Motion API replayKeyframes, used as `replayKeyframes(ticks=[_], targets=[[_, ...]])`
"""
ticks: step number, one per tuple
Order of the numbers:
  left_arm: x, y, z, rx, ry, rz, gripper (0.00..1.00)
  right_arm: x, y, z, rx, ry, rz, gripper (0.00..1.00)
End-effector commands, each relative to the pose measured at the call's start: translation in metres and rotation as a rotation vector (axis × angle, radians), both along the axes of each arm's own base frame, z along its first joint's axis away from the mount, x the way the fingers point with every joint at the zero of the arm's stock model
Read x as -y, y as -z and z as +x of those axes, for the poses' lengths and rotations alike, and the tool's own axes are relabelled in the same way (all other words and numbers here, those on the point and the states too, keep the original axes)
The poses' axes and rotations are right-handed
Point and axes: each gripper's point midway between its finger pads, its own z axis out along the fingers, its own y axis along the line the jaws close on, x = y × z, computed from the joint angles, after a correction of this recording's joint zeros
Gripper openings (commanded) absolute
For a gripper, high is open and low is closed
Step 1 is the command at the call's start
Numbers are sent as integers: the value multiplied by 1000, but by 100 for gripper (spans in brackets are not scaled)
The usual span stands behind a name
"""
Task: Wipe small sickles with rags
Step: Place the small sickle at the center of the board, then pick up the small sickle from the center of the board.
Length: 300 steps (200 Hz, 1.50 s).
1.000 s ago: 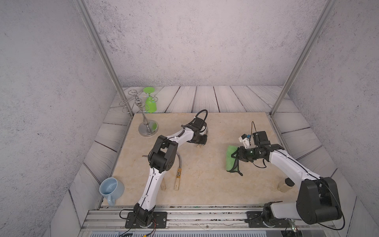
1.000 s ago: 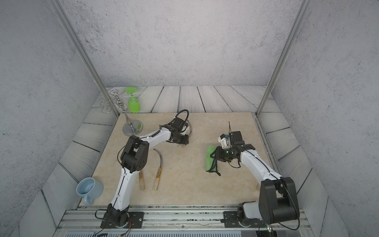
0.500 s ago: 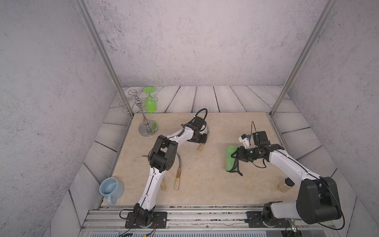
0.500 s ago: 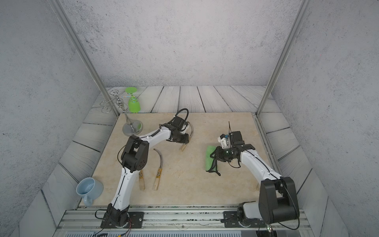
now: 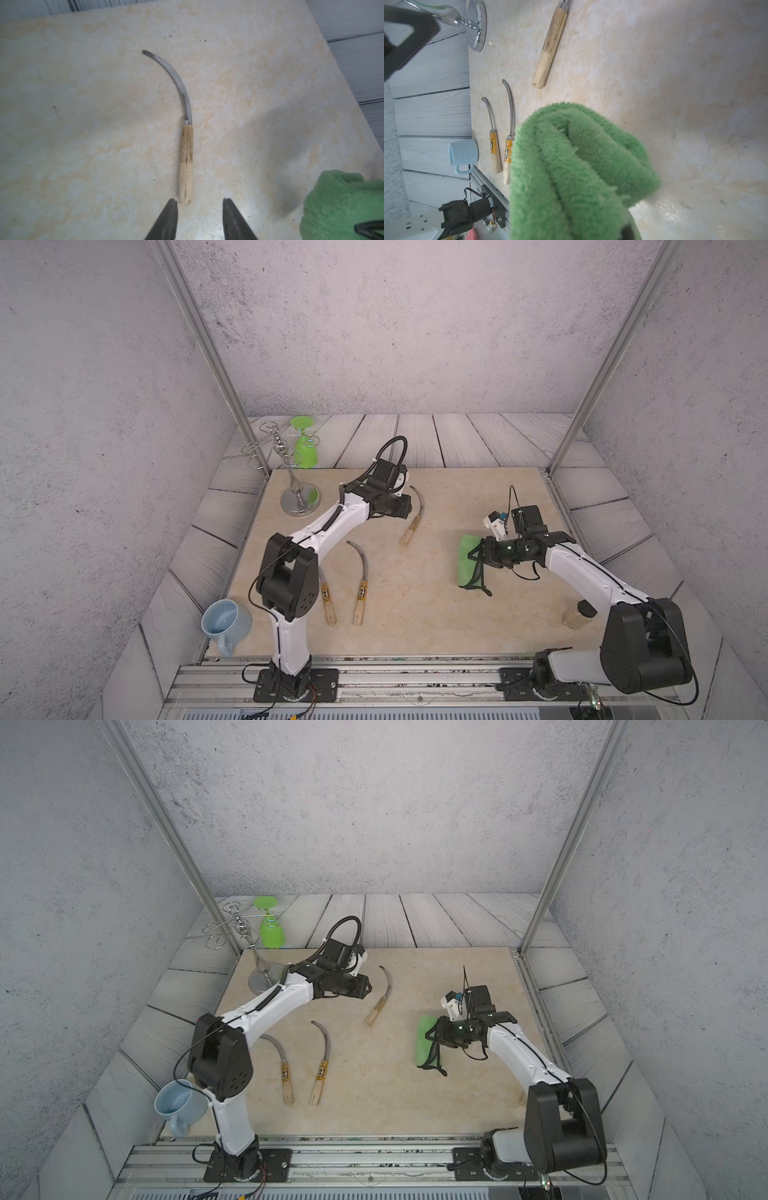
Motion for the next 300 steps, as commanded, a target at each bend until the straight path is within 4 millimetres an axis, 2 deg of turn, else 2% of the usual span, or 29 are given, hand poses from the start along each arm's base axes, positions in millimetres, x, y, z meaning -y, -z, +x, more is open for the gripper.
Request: replayKeyframes(ticks=[1,42,81,94,123,164,196,243,300], targets=[[-29,25,-31,-62,-49,66,40,-1,-2,-2,3,-14,12,23],[-75,45,-99,-130,-124,117,40,-1,-2,-1,0,-12,15,23],[-97,76,-166,-194,-160,220,41,-1,-6,0,0,-12,15,24],[-105,87,-185,-230,-183,260,42,-1,-8,0,3,-12,14,24],[-124,110,-213,-285,-245,273,43,-1,-12,-2,7,-17,10,24],[-142,127,-229,-317,-301,286,46,1,-12,-5,2,-15,2,25],[-136,139,-233,-360,-278,278,47,0,-12,-6,-1,-13,8,25],[-139,161,-246,-421,-266,296,47,0,-14,-6,5,-12,8,26],[-140,174,-246,-439,-267,331,45,-1,-16,-6,9,-13,21,26]])
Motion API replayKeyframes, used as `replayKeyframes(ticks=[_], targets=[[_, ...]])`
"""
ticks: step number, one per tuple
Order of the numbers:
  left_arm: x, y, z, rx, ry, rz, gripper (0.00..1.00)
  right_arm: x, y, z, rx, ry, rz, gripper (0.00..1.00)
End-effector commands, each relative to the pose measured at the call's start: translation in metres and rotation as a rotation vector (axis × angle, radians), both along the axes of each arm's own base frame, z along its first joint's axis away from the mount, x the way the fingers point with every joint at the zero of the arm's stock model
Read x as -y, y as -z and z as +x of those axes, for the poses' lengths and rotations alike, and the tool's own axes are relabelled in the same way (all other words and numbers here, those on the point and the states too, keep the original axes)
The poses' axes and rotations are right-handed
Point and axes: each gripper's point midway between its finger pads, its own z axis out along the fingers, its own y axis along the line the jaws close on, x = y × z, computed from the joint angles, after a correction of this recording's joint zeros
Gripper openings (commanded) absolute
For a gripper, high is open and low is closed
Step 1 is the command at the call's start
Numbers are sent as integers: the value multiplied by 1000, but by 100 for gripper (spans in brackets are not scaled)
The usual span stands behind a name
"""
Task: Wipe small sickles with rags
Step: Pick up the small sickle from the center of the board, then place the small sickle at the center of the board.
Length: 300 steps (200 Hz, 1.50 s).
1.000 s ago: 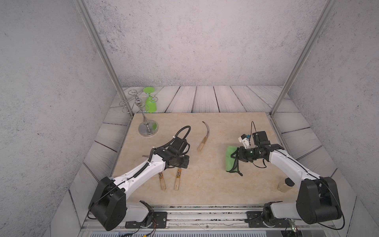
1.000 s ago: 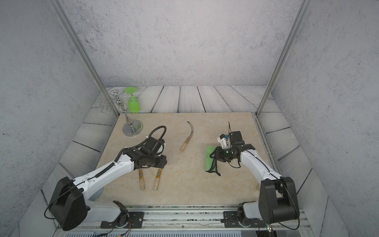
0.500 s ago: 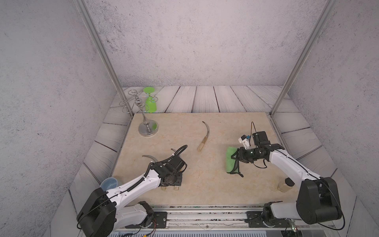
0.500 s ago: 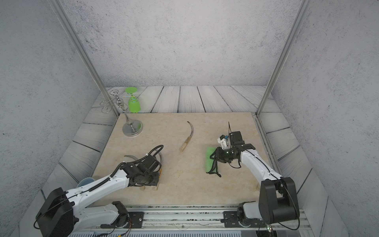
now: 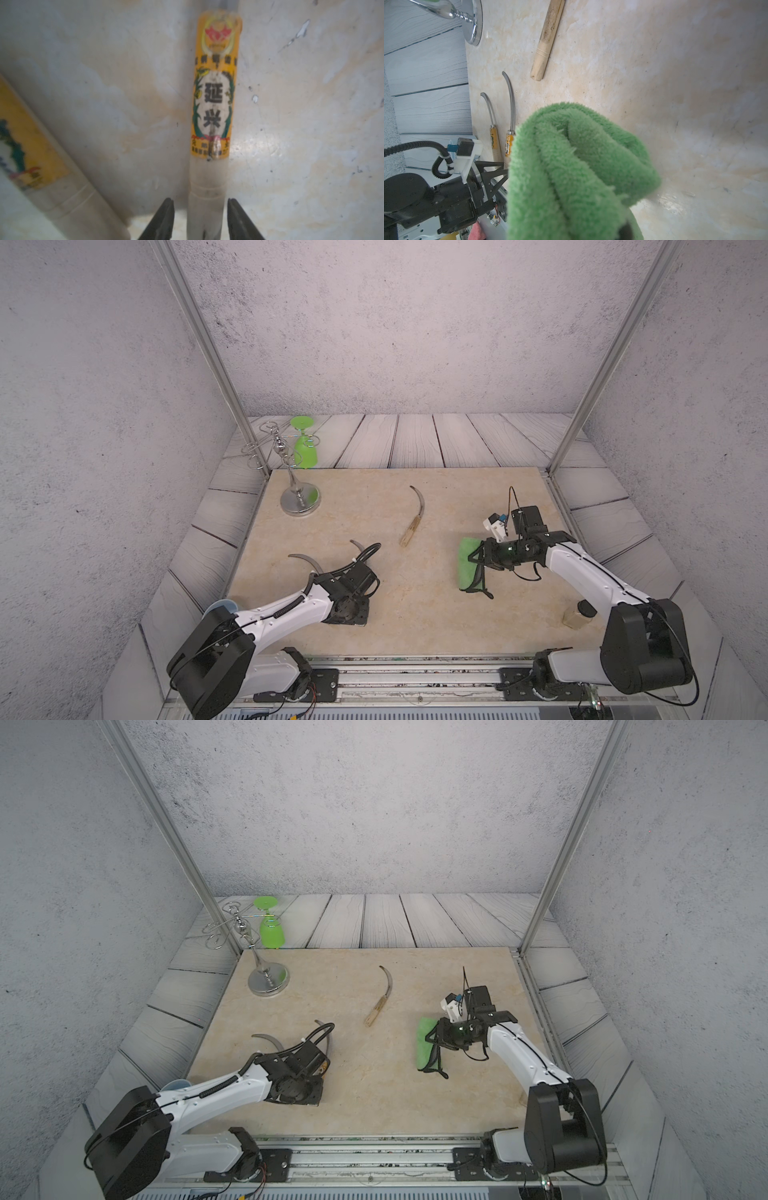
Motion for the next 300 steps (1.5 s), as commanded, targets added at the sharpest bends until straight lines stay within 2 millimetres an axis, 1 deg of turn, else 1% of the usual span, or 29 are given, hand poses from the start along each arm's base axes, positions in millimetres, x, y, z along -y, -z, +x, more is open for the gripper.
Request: replayKeyframes(ticks=[1,15,30,42,53,66,82,111,124,139,160,178,194,204,216,231,246,267,300], targets=[[0,6,0,-10,-7,15,45,-2,-16,2,46,-8,21,26],[3,9,0,-19,1,13,43,-2,-17,1,47,-10,18,26],[5,11,1,-28,6,12,38,-1,-17,0,46,-11,16,26],[6,12,1,-36,9,13,30,-1,-18,0,49,-12,15,26],[6,12,1,-39,11,12,19,-1,-18,1,51,-10,15,26],[6,11,1,-37,13,9,9,-1,-19,1,54,-12,17,26],[7,7,1,-31,21,6,0,-1,-21,2,57,-10,18,26],[6,-7,3,-5,28,1,0,-2,-24,4,66,-8,24,26],[7,-18,5,23,29,-18,0,-3,-24,5,62,-8,28,26],[10,-35,8,68,33,-58,0,-2,-24,5,62,-6,27,26],[21,-65,16,138,56,-132,0,-1,-25,4,66,0,20,26],[30,-91,24,191,86,-159,0,1,-30,4,82,11,16,26],[41,-110,30,233,127,-176,0,3,-33,4,95,21,11,26],[52,-116,32,248,161,-187,0,4,-35,4,99,25,9,26],[66,-119,33,259,211,-188,0,6,-37,3,101,33,5,26],[83,-116,31,253,286,-167,0,12,-38,1,110,53,-6,26],[99,-108,27,245,361,-141,0,20,-41,-1,122,85,-17,26],[118,-97,26,223,423,-144,0,32,-45,-4,135,121,-41,26],[141,-82,28,190,512,-127,0,41,-52,-9,156,147,-64,26]])
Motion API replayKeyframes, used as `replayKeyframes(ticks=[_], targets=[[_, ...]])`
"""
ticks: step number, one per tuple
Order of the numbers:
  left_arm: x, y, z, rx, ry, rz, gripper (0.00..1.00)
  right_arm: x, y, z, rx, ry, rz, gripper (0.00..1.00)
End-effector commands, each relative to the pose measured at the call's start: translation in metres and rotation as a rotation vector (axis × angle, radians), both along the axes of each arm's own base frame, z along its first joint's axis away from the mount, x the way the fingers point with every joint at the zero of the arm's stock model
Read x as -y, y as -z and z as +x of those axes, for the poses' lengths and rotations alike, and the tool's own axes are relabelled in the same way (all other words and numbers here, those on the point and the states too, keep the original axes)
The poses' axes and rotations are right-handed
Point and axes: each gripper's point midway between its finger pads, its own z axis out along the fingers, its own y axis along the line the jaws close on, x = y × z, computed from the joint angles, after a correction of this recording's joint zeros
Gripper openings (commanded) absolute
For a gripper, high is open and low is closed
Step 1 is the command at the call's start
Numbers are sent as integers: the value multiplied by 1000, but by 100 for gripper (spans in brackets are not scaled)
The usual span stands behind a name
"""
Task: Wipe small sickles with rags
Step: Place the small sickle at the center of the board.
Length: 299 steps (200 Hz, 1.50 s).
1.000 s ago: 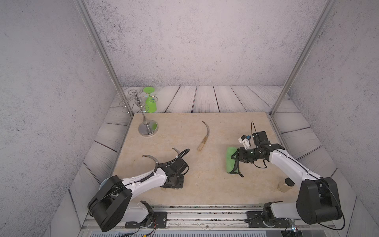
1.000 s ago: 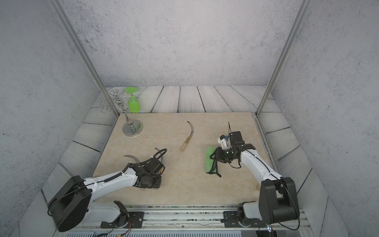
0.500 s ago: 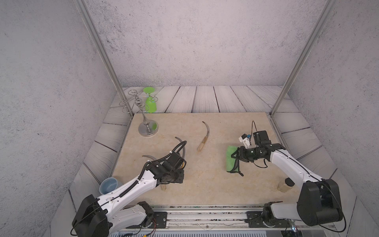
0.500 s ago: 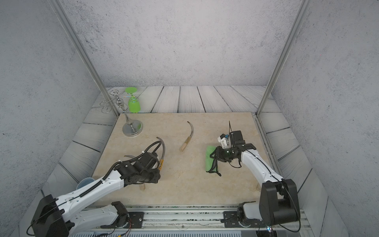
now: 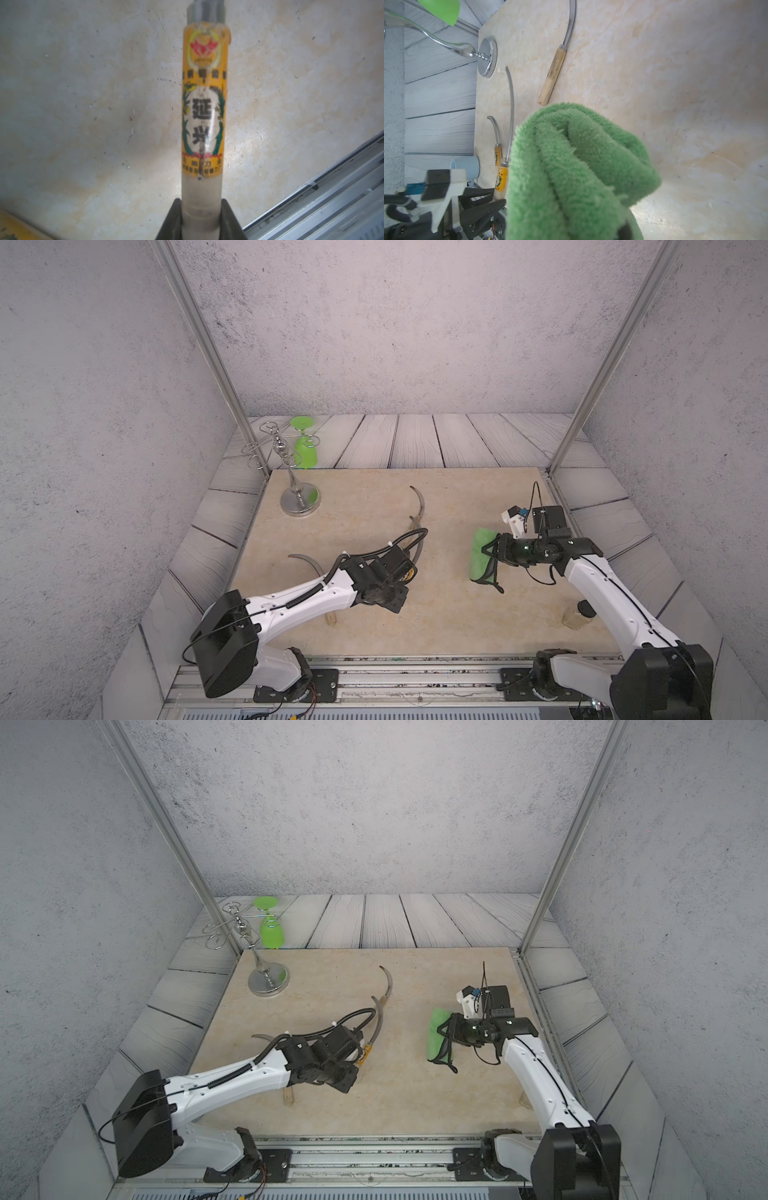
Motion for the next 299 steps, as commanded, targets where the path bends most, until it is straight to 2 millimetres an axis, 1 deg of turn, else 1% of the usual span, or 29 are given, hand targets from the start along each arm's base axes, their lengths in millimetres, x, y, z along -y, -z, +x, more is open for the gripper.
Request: replayKeyframes(ticks=[1,42,81,95,143,184,193,221,246,273,299], targets=[[27,-8,10,41,88,-33,0,8,-5,-8,8,28,-27,26],[53,24,9,-41,159,-9,0,14,-3,-9,-2,42,-30,26],[67,60,10,-120,184,37,0,16,-4,-8,-5,44,-32,26],[71,66,10,-134,186,35,0,16,-4,-7,-12,45,-31,26],[82,74,13,-148,192,29,0,17,-6,-3,-10,46,-33,27],[95,78,25,-142,201,40,0,17,-2,-2,-30,47,-32,27],[99,78,27,-140,202,42,3,17,-2,-1,-30,48,-31,27],[104,79,33,-129,198,45,19,17,0,0,-39,46,-35,27],[105,73,36,-110,197,40,31,17,1,0,-47,45,-33,27],[102,65,37,-87,192,24,39,15,0,1,-50,43,-26,27],[96,59,32,-78,181,2,42,15,1,1,-54,38,-28,28]])
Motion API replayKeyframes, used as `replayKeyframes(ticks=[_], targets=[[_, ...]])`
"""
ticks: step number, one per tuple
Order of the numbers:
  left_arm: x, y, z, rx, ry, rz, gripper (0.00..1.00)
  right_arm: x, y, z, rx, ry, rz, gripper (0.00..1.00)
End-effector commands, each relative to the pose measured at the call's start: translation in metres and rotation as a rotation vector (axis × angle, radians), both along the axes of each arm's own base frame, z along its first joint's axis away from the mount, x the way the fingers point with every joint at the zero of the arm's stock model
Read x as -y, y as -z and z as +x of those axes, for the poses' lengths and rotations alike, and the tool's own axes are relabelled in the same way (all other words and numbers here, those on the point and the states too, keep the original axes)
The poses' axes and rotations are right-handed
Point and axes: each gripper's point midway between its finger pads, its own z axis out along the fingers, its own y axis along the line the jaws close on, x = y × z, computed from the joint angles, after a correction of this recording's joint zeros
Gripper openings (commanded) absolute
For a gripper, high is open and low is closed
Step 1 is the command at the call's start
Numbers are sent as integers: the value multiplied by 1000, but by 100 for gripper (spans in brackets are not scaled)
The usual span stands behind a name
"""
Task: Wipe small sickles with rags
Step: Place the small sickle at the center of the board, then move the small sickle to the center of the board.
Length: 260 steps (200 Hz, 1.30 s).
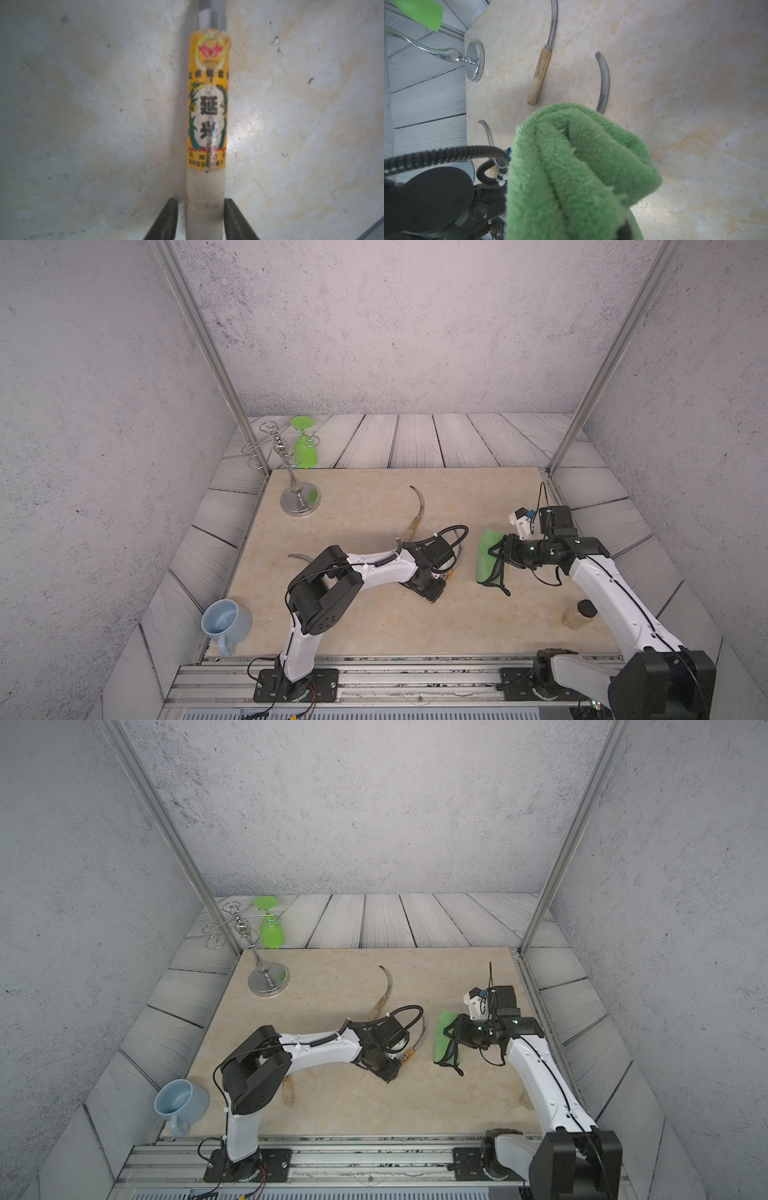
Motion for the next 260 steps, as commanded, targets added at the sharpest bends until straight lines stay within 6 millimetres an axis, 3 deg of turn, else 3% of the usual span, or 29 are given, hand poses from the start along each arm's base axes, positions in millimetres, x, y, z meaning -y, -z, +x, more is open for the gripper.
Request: replayKeyframes(ticks=[1,41,91,201,240,260], targets=[[-8,-12,-4,24,-3,-14,42,1,-4,4,-2,-5,-4,28],[-17,-15,-16,17,-18,-59,42,-1,-1,4,-20,-12,0,29],[-18,-5,-20,-1,-16,-66,28,-4,-1,13,-30,-2,30,30],[-15,-1,-12,-3,-8,-34,36,-10,3,23,-45,-7,54,30],[-12,0,-8,-5,-10,-34,27,-11,9,22,-51,-12,60,30],[-10,0,-6,-8,-9,-38,16,-11,10,22,-58,-15,58,30]])
